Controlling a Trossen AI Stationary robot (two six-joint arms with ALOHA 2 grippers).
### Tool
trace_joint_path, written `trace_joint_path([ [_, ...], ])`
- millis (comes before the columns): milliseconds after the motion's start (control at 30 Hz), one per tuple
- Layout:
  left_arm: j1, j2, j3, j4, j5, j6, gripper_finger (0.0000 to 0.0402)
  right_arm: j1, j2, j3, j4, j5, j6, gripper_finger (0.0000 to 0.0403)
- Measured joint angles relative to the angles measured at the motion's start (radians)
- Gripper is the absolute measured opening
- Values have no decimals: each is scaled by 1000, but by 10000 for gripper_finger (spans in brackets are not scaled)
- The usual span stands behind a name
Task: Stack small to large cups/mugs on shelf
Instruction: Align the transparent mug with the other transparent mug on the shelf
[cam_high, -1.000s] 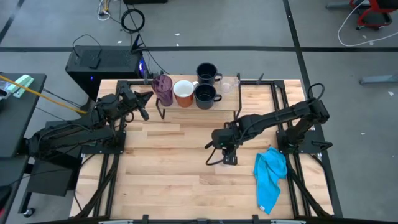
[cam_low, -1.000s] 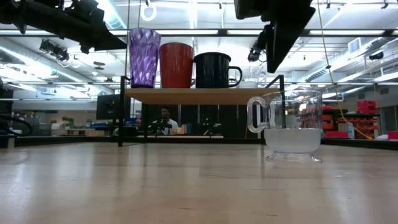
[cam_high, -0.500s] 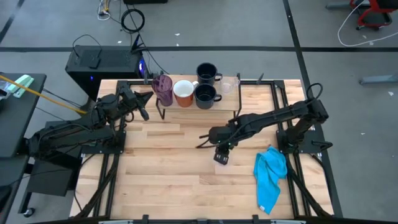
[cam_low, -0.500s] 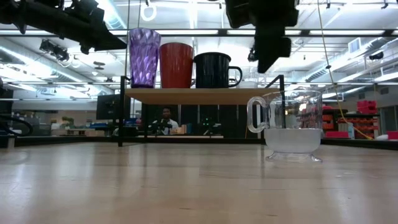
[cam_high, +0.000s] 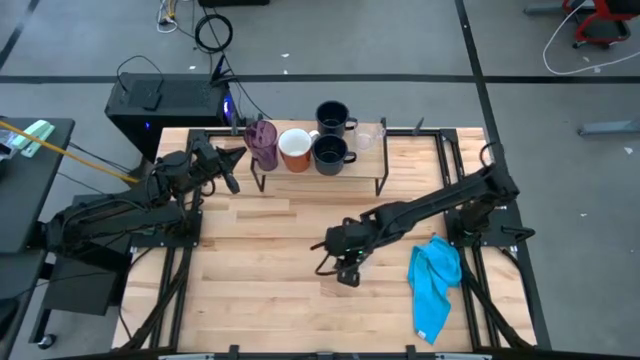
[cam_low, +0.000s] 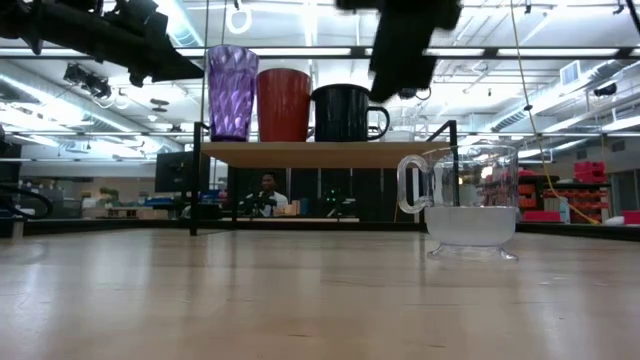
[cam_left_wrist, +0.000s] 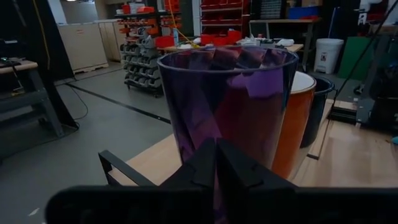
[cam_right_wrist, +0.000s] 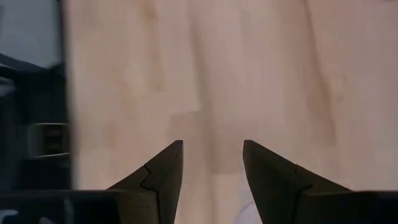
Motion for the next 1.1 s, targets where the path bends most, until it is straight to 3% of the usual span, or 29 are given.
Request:
trace_joint_path([
  [333,0,0,0,-8,0,-2,15,-10,129,36,-21,28,-123,174],
  [1100,0,0,0,-10,0,0,16,81,133,36,-173,-86,-100,174],
])
